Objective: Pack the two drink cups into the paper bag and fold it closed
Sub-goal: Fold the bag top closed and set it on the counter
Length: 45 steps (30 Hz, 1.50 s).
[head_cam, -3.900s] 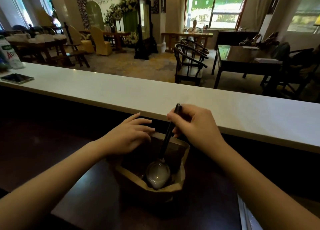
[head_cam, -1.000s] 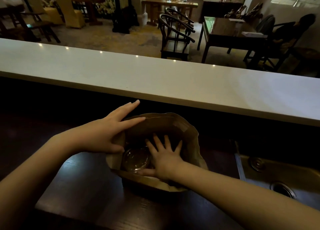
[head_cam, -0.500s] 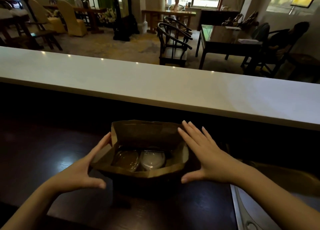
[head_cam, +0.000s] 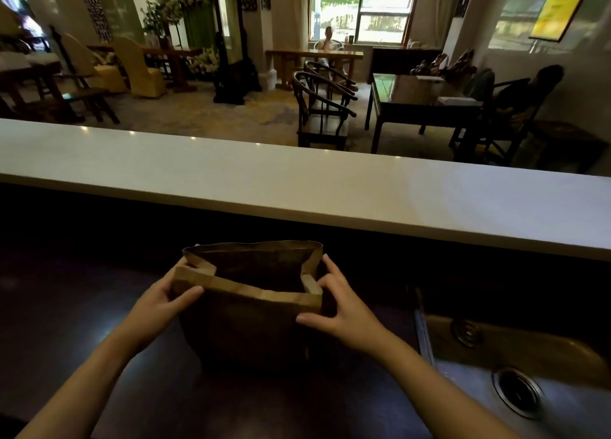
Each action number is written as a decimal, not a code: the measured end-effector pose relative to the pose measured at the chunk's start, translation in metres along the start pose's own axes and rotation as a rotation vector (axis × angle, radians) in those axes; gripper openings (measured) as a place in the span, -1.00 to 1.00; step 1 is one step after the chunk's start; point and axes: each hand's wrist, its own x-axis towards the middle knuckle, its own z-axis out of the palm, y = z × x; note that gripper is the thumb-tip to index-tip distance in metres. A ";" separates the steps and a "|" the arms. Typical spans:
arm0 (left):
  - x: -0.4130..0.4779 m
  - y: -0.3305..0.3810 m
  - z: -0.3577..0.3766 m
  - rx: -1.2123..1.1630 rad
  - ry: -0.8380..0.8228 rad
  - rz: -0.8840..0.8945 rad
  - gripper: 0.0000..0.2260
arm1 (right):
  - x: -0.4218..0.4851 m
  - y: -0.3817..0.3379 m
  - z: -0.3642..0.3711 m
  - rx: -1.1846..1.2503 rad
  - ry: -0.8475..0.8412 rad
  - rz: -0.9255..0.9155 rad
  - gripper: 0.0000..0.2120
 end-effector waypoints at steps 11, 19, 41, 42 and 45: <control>0.027 0.011 0.029 -0.414 0.210 0.027 -0.83 | 0.031 -0.017 -0.015 0.240 0.173 -0.030 -0.78; 0.049 0.030 0.060 -0.473 0.235 0.070 -0.88 | 0.036 -0.015 -0.033 0.394 0.508 -0.055 -0.86; 0.056 0.036 0.114 -0.323 0.042 0.166 -0.89 | -0.010 0.024 -0.089 0.159 0.378 -0.042 -0.92; 0.057 0.037 0.117 -0.333 0.077 0.169 -0.88 | -0.008 0.021 -0.090 0.179 0.414 -0.064 -0.94; 0.058 0.039 0.130 -0.359 0.158 0.169 -0.88 | -0.006 0.020 -0.088 0.279 0.496 -0.071 -0.91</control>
